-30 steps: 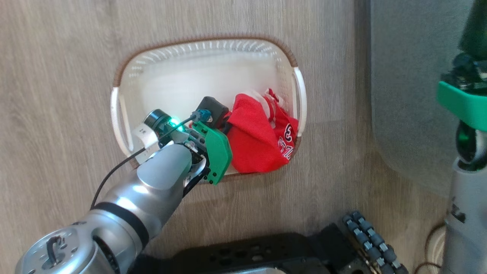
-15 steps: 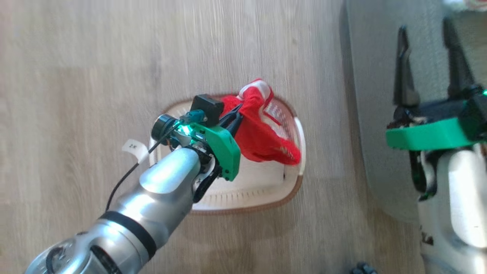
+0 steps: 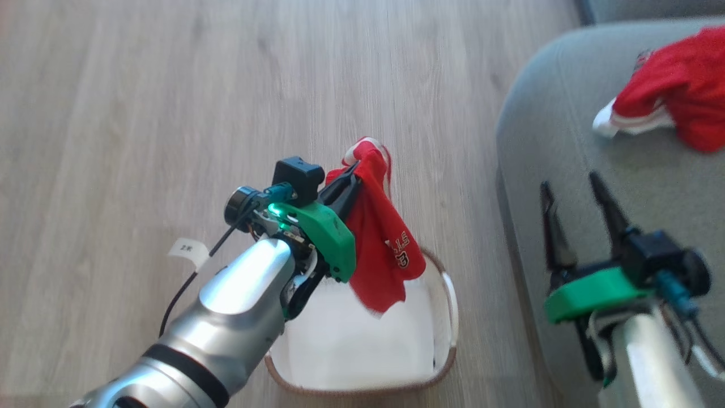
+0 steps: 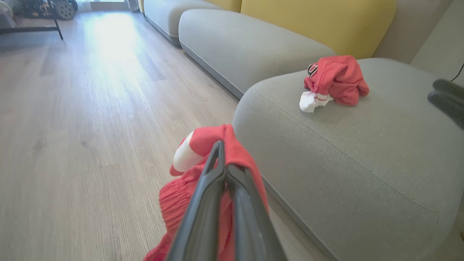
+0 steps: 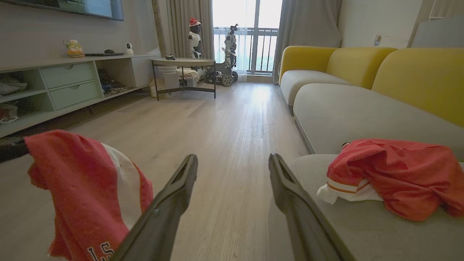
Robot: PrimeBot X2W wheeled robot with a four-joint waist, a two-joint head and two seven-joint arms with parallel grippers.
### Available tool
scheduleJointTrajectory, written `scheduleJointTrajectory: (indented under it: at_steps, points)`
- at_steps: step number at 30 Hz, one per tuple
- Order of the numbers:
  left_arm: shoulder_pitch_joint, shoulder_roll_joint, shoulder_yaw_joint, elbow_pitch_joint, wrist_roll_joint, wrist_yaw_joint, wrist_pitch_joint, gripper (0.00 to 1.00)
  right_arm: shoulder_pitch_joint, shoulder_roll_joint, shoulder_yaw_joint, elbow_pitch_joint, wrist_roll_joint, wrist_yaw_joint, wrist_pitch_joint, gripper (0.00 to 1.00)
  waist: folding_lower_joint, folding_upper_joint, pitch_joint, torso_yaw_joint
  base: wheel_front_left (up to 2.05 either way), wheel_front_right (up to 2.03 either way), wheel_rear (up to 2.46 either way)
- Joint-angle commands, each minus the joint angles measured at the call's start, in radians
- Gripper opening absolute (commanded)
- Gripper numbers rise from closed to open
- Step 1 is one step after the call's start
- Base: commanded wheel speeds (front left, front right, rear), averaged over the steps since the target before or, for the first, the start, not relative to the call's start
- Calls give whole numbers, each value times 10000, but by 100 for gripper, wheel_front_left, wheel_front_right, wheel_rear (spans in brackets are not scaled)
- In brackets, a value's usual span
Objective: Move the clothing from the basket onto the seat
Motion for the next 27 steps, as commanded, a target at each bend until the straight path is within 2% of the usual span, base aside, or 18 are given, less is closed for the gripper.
scheduleJointTrajectory:
  at_steps: [1, 8, 15, 24, 27]
  points:
    - [-337, 268, 413, -344, 69, -15, -134, 0, 24, 22, 409, -183, 104, -4, -62, 100, 1, -1, -1146, 170, 0, 0, 0]
    - [-794, 468, 496, -610, 127, -35, 56, 0, 203, 22, 1232, 166, 418, -4, -62, 100, 1, -1, -1730, 237, 0, 0, 0]
    - [-1380, 385, 410, -1036, 85, -109, 648, 0, -176, 22, 2281, 660, 635, -4, -62, 100, 1, -1, -2058, 416, 0, 0, 0]
    - [-1860, 210, 316, -1450, 68, -101, 952, 0, -1447, 22, 3507, 1995, 625, -4, -62, 100, 1, -1, -2322, 692, 0, 0, 0]
    - [-1906, 137, 246, -1582, 54, -78, 1019, 0, -1955, 22, 3945, 2770, 701, -4, -62, 100, 1, -1, -2415, 829, 0, 0, 0]
